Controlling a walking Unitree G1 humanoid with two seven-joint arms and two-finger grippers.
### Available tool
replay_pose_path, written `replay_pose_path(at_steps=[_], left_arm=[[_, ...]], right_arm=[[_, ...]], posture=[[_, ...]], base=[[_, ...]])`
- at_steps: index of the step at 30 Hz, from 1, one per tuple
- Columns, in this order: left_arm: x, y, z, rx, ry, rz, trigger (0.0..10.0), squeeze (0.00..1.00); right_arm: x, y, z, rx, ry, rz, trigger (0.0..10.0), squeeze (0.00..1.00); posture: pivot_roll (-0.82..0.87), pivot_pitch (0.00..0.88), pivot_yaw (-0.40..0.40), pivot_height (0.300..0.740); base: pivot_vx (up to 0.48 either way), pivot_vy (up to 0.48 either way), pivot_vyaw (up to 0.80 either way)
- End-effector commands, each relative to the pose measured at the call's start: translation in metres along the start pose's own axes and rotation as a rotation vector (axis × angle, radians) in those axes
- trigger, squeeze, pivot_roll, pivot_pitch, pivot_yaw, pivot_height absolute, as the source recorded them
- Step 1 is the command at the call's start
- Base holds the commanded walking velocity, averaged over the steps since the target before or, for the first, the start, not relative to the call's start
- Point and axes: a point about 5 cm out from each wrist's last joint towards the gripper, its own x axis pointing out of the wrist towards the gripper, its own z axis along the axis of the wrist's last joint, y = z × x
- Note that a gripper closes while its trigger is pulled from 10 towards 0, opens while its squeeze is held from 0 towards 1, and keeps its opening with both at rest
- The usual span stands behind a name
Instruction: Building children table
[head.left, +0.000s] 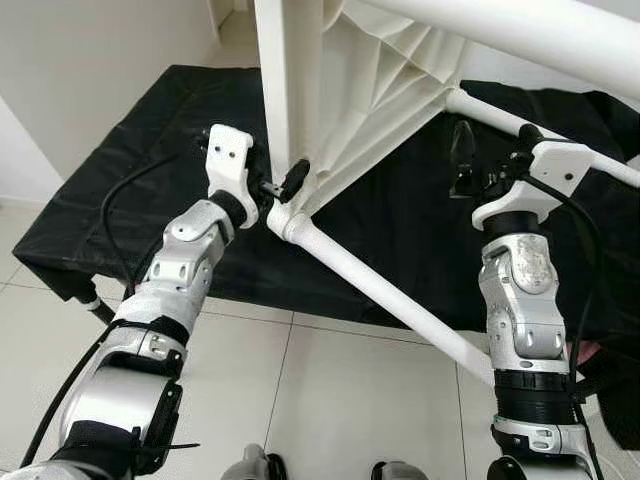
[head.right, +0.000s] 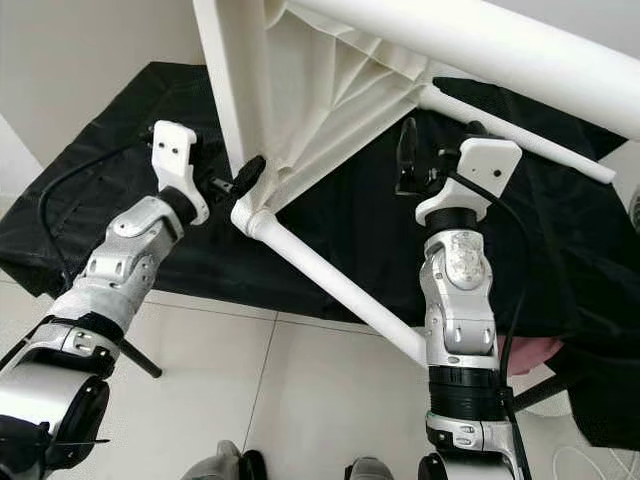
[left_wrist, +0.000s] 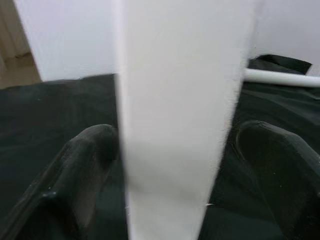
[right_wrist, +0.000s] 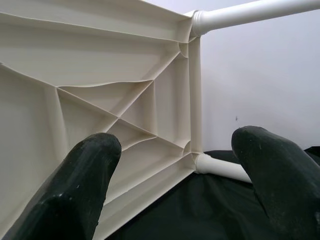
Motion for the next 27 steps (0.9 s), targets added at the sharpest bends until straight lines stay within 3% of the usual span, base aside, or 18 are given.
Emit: replay_pose_path(at_steps=[1, 17, 27], left_arm=[[0.0, -0.017, -0.005, -0.016, 0.028, -0.303, 10.0, 0.0], [0.006, -0.025, -0.013, -0.058, 0.062, -0.361, 10.0, 0.0], [0.02, -0.017, 0.004, -0.031, 0.03, -0.366, 10.0, 0.0]], right_arm=[[0.002, 0.004, 0.003, 0.014, -0.007, 0.019, 10.0, 0.0], [0.015, 0.012, 0.015, 0.021, -0.049, 0.065, 10.0, 0.0], [0.026, 0.004, 0.026, -0.023, -0.091, 0.072, 10.0, 0.0]], posture=[[-0.13, 0.138, 0.091, 0.74], [-0.14, 0.222, 0.092, 0.74], [-0.2, 0.212, 0.104, 0.74]], base=[[0.0, 0.0, 0.0], [0.0, 0.0, 0.0], [0.0, 0.0, 0.0]])
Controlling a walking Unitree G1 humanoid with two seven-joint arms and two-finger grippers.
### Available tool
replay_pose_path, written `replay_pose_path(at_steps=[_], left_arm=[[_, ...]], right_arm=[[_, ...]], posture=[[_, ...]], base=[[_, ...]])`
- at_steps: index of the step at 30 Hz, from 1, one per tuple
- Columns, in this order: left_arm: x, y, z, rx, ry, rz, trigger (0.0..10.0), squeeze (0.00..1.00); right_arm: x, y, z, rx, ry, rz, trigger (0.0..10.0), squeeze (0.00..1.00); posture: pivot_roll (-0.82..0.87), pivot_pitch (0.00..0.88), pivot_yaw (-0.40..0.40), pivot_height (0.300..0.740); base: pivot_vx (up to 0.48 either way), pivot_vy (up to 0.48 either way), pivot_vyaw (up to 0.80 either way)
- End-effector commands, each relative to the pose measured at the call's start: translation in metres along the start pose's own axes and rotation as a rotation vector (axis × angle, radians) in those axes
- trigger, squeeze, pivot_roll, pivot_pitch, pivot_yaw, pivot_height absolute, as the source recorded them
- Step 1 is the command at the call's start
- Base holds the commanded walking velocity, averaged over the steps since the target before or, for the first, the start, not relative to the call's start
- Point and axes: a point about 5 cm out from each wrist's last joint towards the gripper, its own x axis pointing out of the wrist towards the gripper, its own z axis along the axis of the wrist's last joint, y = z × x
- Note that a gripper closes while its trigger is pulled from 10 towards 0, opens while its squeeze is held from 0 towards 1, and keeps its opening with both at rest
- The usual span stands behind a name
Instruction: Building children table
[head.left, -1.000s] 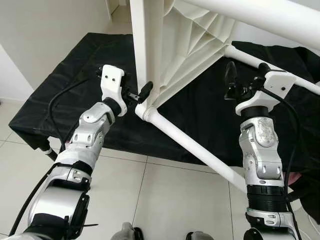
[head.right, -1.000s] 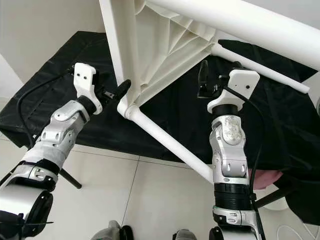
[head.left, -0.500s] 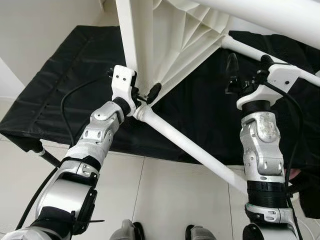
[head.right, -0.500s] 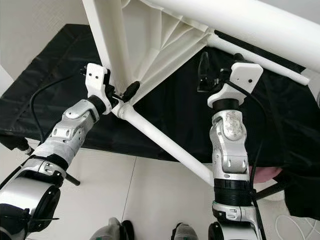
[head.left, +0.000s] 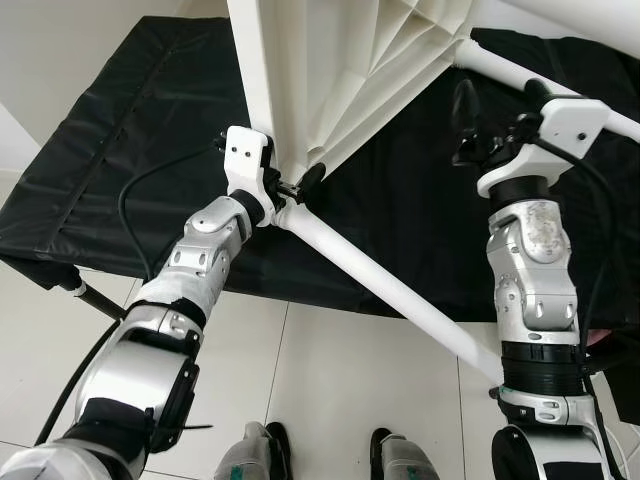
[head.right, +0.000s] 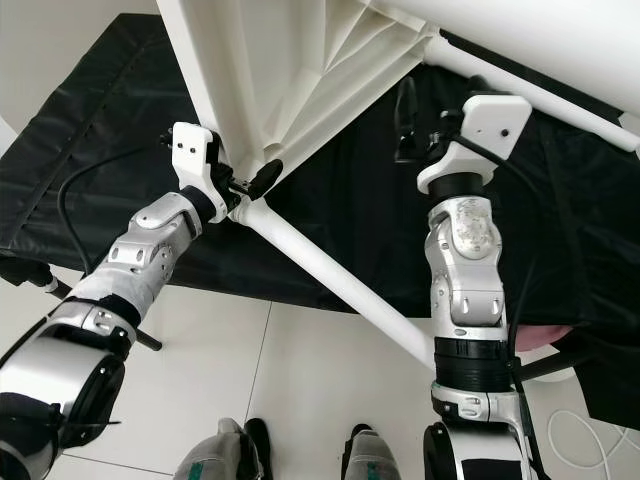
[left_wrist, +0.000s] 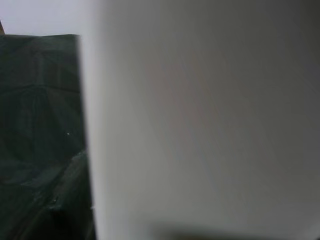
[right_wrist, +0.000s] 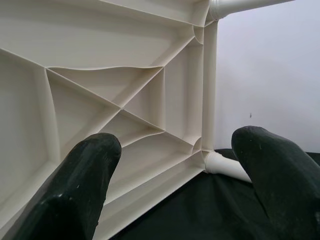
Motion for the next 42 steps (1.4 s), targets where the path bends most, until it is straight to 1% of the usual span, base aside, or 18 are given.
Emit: replay_pose_path(at_steps=[1, 15, 16, 17, 18, 23, 25, 27, 30, 31, 33, 34, 35, 37, 38, 39, 41, 42], left_arm=[[0.0, -0.017, 0.005, 0.017, -0.014, -0.358, 10.0, 0.0], [0.006, -0.011, 0.021, 0.013, -0.077, -0.31, 10.0, 0.0], [0.007, -0.011, 0.022, 0.001, -0.086, -0.302, 4.7, 0.0], [0.007, -0.011, 0.022, 0.001, -0.086, -0.302, 4.7, 0.0], [0.006, -0.009, 0.024, -0.005, -0.103, -0.296, 0.0, 0.0], [0.006, -0.008, 0.025, -0.009, -0.114, -0.292, 0.0, 0.0], [0.005, -0.004, 0.028, -0.004, -0.125, -0.279, 0.0, 0.0], [0.0, 0.005, 0.033, 0.031, -0.141, -0.236, 0.0, 0.0], [-0.003, 0.01, 0.035, 0.044, -0.151, -0.213, 0.0, 0.0], [-0.007, 0.015, 0.038, 0.065, -0.159, -0.187, 0.0, 0.0], [-0.007, 0.015, 0.038, 0.065, -0.159, -0.187, 0.0, 0.0], [-0.015, 0.029, 0.048, 0.116, -0.183, -0.121, 0.0, 0.0], [-0.015, 0.029, 0.048, 0.116, -0.183, -0.121, 0.0, 0.0], [-0.023, 0.041, 0.057, 0.158, -0.199, -0.077, 0.0, 0.0], [-0.023, 0.041, 0.057, 0.158, -0.199, -0.077, 0.0, 0.0], [-0.027, 0.047, 0.061, 0.175, -0.205, -0.058, 0.0, 0.0], [-0.027, 0.047, 0.061, 0.175, -0.205, -0.058, 0.0, 0.0], [-0.033, 0.054, 0.065, 0.197, -0.208, -0.027, 0.0, 0.0]], right_arm=[[0.0, -0.001, 0.002, -0.006, -0.007, 0.0, 10.0, 0.0], [0.001, -0.01, 0.006, -0.027, -0.017, -0.031, 10.0, 0.0], [0.001, -0.01, 0.006, -0.028, -0.018, -0.03, 10.0, 0.0], [0.001, -0.01, 0.006, -0.028, -0.018, -0.03, 10.0, 0.0], [0.002, -0.011, 0.006, -0.027, -0.017, -0.029, 10.0, 0.0], [0.003, -0.011, 0.006, -0.023, -0.017, -0.029, 10.0, 0.0], [0.004, -0.01, 0.006, -0.02, -0.018, -0.027, 10.0, 0.0], [0.006, -0.009, 0.005, -0.013, -0.018, -0.024, 10.0, 0.0], [0.006, -0.008, 0.005, -0.011, -0.017, -0.022, 10.0, 0.0], [0.006, -0.007, 0.004, -0.007, -0.016, -0.021, 10.0, 0.0], [0.006, -0.007, 0.004, -0.007, -0.016, -0.021, 10.0, 0.0], [0.008, -0.006, 0.003, 0.0, -0.013, -0.018, 10.0, 0.0], [0.008, -0.006, 0.003, 0.0, -0.013, -0.018, 10.0, 0.0], [0.009, -0.005, 0.003, 0.005, -0.014, -0.016, 10.0, 0.0], [0.009, -0.005, 0.003, 0.005, -0.014, -0.016, 10.0, 0.0], [0.009, -0.004, 0.003, 0.006, -0.015, -0.015, 10.0, 0.0], [0.009, -0.004, 0.003, 0.006, -0.015, -0.015, 10.0, 0.0], [0.01, -0.004, 0.002, 0.008, -0.015, -0.014, 10.0, 0.0]], posture=[[-0.2, 0.212, 0.104, 0.74], [-0.21, 0.221, 0.106, 0.74], [-0.21, 0.224, 0.102, 0.74], [-0.21, 0.224, 0.102, 0.74], [-0.21, 0.224, 0.098, 0.74], [-0.21, 0.224, 0.098, 0.74], [-0.2, 0.227, 0.093, 0.74], [-0.19, 0.231, 0.087, 0.74], [-0.19, 0.231, 0.086, 0.74], [-0.18, 0.232, 0.082, 0.74], [-0.18, 0.232, 0.082, 0.74], [-0.17, 0.235, 0.077, 0.74], [-0.17, 0.235, 0.077, 0.74], [-0.16, 0.237, 0.076, 0.74], [-0.16, 0.237, 0.076, 0.74], [-0.16, 0.237, 0.075, 0.74], [-0.16, 0.237, 0.075, 0.74], [-0.16, 0.24, 0.074, 0.74]], base=[[0.0, 0.0, 0.0], [0.0, 0.0, 0.0], [0.0, 0.0, 0.0], [0.0, 0.0, 0.0], [0.0, 0.0, 0.0], [0.0, 0.0, 0.0], [0.0, 0.0, 0.0], [0.0, 0.0, 0.0], [0.0, 0.0, 0.0], [0.0, 0.0, 0.0], [0.0, 0.0, 0.0], [0.0, 0.0, 0.0], [0.0, 0.0, 0.0], [0.0, 0.0, 0.0], [0.0, 0.0, 0.0], [0.0, 0.0, 0.0], [0.0, 0.0, 0.0], [0.0, 0.0, 0.0]])
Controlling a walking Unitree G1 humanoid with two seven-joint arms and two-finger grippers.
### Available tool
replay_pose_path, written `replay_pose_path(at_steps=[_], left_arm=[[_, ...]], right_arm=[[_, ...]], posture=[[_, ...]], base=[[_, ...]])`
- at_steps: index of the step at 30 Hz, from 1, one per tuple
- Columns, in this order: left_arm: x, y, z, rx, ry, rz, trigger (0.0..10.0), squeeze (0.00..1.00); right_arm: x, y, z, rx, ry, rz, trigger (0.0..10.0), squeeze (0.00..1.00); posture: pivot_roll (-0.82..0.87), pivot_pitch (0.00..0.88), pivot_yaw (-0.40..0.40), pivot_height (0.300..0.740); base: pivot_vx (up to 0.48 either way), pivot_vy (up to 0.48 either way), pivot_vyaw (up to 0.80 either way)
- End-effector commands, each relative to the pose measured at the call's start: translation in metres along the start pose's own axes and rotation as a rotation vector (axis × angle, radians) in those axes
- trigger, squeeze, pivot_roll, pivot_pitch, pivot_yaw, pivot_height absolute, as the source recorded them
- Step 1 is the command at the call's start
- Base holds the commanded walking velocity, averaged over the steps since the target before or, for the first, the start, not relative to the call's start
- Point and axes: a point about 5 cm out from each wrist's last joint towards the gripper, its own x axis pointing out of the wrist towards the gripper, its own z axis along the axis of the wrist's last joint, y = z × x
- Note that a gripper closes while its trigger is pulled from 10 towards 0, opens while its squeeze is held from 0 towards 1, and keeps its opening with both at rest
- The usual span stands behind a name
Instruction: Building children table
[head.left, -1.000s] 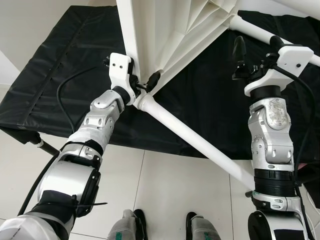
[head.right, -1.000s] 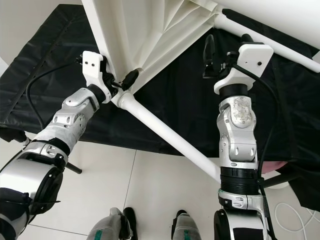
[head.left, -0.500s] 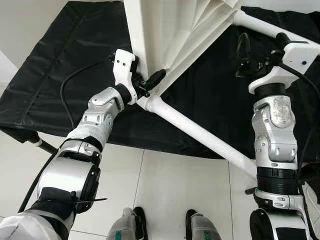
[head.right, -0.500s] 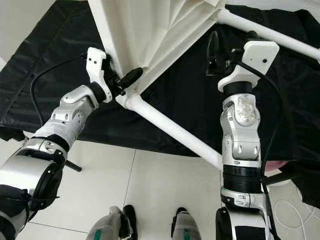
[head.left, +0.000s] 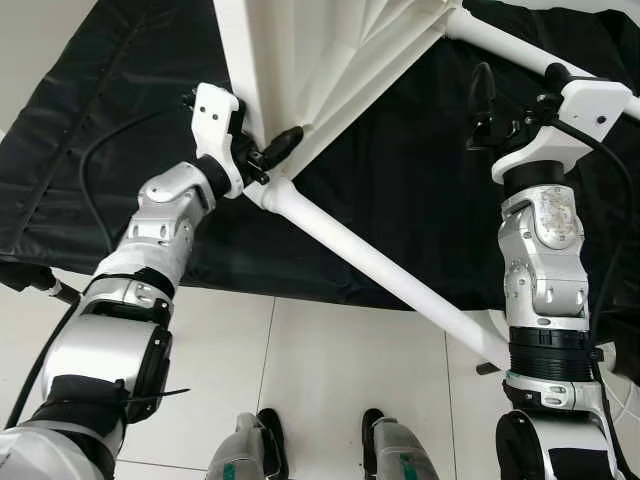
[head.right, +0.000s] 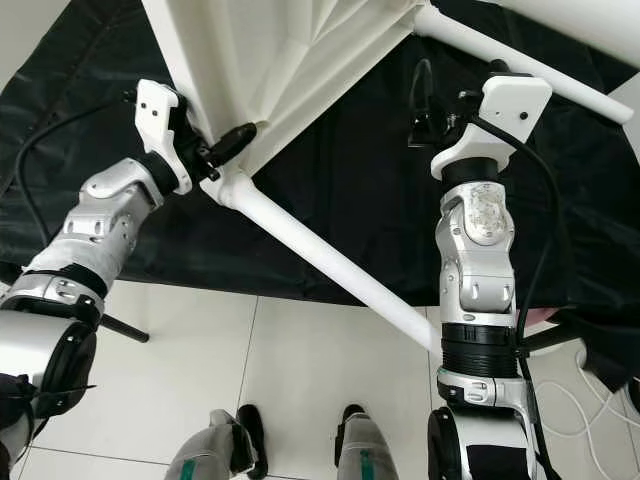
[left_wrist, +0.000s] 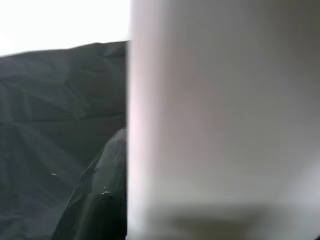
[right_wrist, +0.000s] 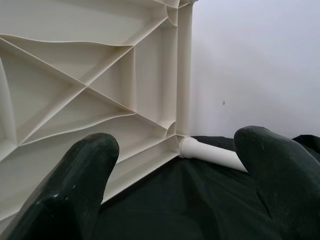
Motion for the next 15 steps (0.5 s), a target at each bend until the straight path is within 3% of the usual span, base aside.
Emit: replay_pose_path(at_steps=[1, 6, 11, 15], left_arm=[[-0.02, 0.028, 0.026, 0.085, -0.097, 0.144, 0.0, 0.0], [-0.038, 0.044, 0.034, 0.132, -0.104, 0.245, 0.0, 0.0], [-0.075, 0.063, 0.05, 0.213, -0.134, 0.427, 0.0, 0.0], [-0.082, 0.067, 0.054, 0.232, -0.141, 0.467, 0.0, 0.0]], right_arm=[[0.0, 0.002, 0.0, 0.017, -0.008, 0.007, 10.0, 0.0], [0.0, 0.002, -0.002, 0.016, -0.002, 0.009, 10.0, 0.0], [0.001, 0.0, -0.004, 0.01, 0.005, 0.008, 10.0, 0.0], [0.001, -0.001, -0.004, 0.009, 0.005, 0.009, 10.0, 0.0]], posture=[[-0.16, 0.238, 0.072, 0.74], [-0.15, 0.239, 0.065, 0.74], [-0.14, 0.236, 0.053, 0.74], [-0.14, 0.236, 0.052, 0.74]], base=[[0.0, 0.0, 0.0], [0.0, 0.0, 0.0], [0.0, 0.0, 0.0], [0.0, 0.0, 0.0]])
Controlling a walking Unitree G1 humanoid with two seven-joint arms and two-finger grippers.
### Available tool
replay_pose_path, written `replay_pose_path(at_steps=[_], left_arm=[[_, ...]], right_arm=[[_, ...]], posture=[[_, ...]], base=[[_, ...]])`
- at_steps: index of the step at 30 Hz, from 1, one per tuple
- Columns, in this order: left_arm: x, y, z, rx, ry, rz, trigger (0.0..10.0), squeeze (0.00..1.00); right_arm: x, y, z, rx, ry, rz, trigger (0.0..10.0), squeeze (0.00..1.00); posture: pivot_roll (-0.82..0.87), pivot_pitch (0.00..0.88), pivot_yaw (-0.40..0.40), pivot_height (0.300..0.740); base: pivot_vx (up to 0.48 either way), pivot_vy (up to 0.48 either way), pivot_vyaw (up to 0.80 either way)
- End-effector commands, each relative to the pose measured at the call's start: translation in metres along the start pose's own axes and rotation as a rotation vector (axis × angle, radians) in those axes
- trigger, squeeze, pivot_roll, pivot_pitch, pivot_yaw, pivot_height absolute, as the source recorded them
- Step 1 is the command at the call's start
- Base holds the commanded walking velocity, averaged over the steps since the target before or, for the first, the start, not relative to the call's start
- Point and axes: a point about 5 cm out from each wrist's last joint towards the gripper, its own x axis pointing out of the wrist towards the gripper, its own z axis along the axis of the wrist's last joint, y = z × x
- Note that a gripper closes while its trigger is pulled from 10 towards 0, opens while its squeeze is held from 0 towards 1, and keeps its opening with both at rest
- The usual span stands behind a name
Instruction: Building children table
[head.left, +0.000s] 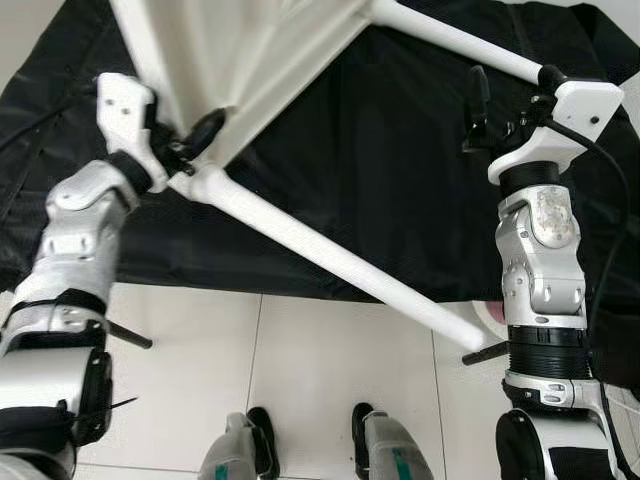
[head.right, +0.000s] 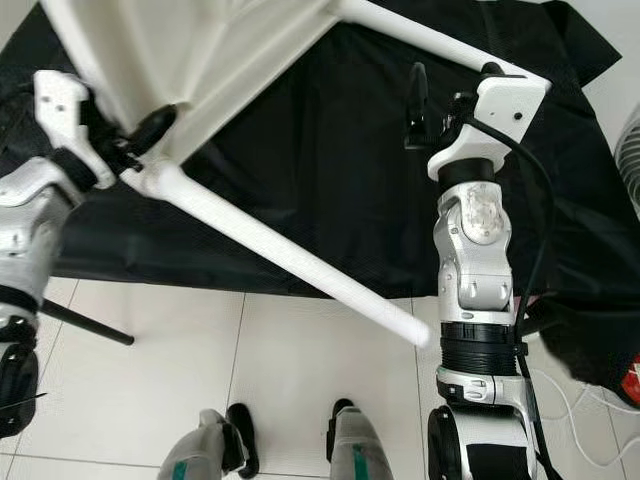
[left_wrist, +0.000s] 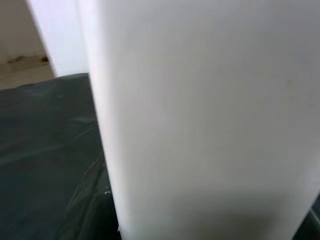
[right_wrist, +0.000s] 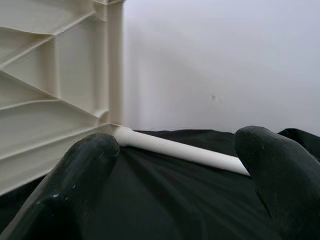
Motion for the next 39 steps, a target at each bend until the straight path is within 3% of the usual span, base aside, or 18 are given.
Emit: replay_pose_path(at_steps=[1, 7, 17, 22, 25, 29, 37, 38, 39], left_arm=[[-0.009, 0.03, 0.033, 0.083, -0.111, 0.306, 0.0, 0.0], [-0.022, 0.035, 0.042, 0.125, -0.128, 0.391, 0.0, 0.0], [-0.024, 0.038, 0.049, 0.182, -0.103, 0.489, 0.0, 0.0], [-0.02, 0.035, 0.049, 0.155, -0.07, 0.575, 0.0, 0.0], [-0.015, 0.028, 0.031, 0.102, -0.022, 0.618, 0.0, 0.0], [-0.016, 0.033, 0.026, 0.066, -0.023, 0.708, 0.0, 0.0], [-0.02, 0.037, 0.02, 0.058, 0.002, 0.787, 0.0, 0.0], [-0.026, 0.044, 0.021, 0.067, 0.017, 0.871, 0.0, 0.0], [-0.026, 0.044, 0.021, 0.067, 0.017, 0.871, 0.0, 0.0]], right_arm=[[0.001, 0.002, 0.003, 0.006, -0.022, 0.01, 10.0, 0.0], [0.003, 0.002, 0.002, 0.005, -0.018, 0.018, 10.0, 0.0], [0.006, 0.004, 0.002, 0.008, -0.02, 0.024, 10.0, 0.0], [0.007, 0.004, 0.003, 0.01, -0.023, 0.02, 10.0, 0.0], [0.006, 0.001, 0.001, 0.004, -0.02, 0.013, 10.0, 0.0], [0.004, 0.001, 0.0, 0.003, -0.015, 0.005, 10.0, 0.0], [0.002, 0.0, -0.001, 0.003, -0.012, -0.008, 10.0, 0.0], [0.001, -0.002, -0.002, 0.0, -0.009, -0.015, 10.0, 0.0], [0.001, -0.002, -0.002, 0.0, -0.009, -0.015, 10.0, 0.0]], posture=[[-0.14, 0.236, 0.052, 0.74], [-0.14, 0.24, 0.036, 0.74], [-0.14, 0.248, 0.036, 0.74], [-0.13, 0.254, 0.037, 0.74], [-0.13, 0.261, 0.042, 0.74], [-0.12, 0.267, 0.05, 0.74], [-0.13, 0.273, 0.059, 0.74], [-0.13, 0.273, 0.059, 0.74], [-0.13, 0.273, 0.059, 0.74]], base=[[0.0, 0.0, 0.0], [0.0, 0.0, 0.0], [0.0, 0.0, 0.0], [0.0, 0.0, 0.0], [0.0, 0.0, 0.0], [0.0, 0.0, 0.0], [0.0, 0.0, 0.0], [0.0, 0.0, 0.0], [0.0, 0.0, 0.0]])
